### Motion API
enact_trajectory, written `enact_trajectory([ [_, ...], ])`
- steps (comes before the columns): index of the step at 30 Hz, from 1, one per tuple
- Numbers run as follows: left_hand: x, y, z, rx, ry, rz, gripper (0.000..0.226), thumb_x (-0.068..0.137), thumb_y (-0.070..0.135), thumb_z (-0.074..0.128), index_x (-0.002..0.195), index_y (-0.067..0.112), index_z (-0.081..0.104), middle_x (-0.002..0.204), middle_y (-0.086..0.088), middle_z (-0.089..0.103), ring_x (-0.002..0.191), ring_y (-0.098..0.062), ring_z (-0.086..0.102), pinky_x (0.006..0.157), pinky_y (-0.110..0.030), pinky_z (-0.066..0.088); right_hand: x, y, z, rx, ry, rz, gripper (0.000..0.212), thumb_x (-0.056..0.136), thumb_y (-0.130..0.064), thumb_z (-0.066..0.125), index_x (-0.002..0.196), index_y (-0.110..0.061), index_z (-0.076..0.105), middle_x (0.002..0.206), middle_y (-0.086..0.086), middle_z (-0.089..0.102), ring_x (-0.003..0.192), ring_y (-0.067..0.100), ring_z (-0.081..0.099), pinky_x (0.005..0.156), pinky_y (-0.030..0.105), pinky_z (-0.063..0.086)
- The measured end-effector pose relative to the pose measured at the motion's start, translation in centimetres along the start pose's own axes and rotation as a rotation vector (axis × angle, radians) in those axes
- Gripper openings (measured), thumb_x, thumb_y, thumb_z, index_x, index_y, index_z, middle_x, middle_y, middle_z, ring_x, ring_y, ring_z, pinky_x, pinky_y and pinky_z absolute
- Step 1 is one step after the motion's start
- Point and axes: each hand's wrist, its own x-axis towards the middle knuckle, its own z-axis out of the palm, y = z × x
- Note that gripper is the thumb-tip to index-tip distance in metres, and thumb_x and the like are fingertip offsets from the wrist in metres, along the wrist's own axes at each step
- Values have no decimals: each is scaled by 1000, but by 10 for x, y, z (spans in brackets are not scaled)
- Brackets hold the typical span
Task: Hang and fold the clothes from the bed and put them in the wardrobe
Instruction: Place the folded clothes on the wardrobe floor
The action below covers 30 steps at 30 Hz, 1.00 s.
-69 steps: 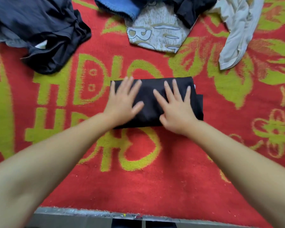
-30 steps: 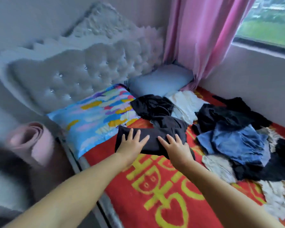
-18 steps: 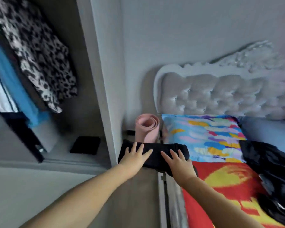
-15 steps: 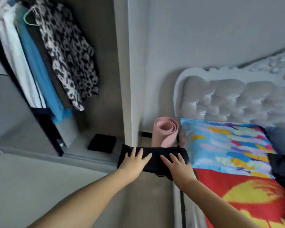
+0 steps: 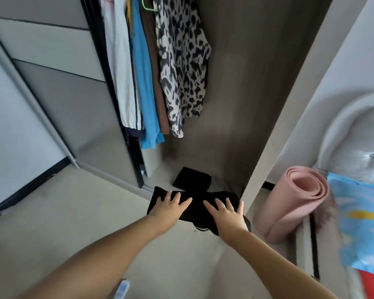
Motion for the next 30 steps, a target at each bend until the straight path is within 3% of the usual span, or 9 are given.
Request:
enact_trajectory([
  [5,53,-44,-3,13,13,2,91,86,-11,46,152,27,-2,157,-16,7,143,-41,8,110,-54,27,70,-6,-10,11,19,-37,90,90,-7,54,153,-31,-5,160,10,8,147,36,2,117,56,-6],
  [11,162,-89,-25,45,-1,45,86,89,-8,46,152,26,-3,157,-17,7,144,-43,6,109,-56,27,182,17,-19,96,33,-12,83,93,-3,45,153,-31,-5,160,9,7,148,32,2,119,46,1],
  [19,279,-151,-7,31,-95,108,79,93,-1,43,152,27,-2,156,-16,9,143,-42,10,107,-54,30,302,14,-23,106,-95,17,86,92,-8,51,153,-31,-4,160,10,8,147,34,5,118,47,4],
  [23,343,-178,17,61,-133,192,76,95,2,42,152,28,0,156,-15,12,142,-41,13,106,-54,33,356,4,0,137,-189,95,92,89,-9,58,152,-33,-5,160,9,7,147,34,4,117,52,4],
  [30,486,-200,83,134,-153,334,77,94,3,43,153,28,-1,158,-14,7,144,-41,7,109,-54,30,471,6,74,239,-217,232,82,94,-8,47,153,-33,-4,161,9,4,147,35,-2,117,56,1],
])
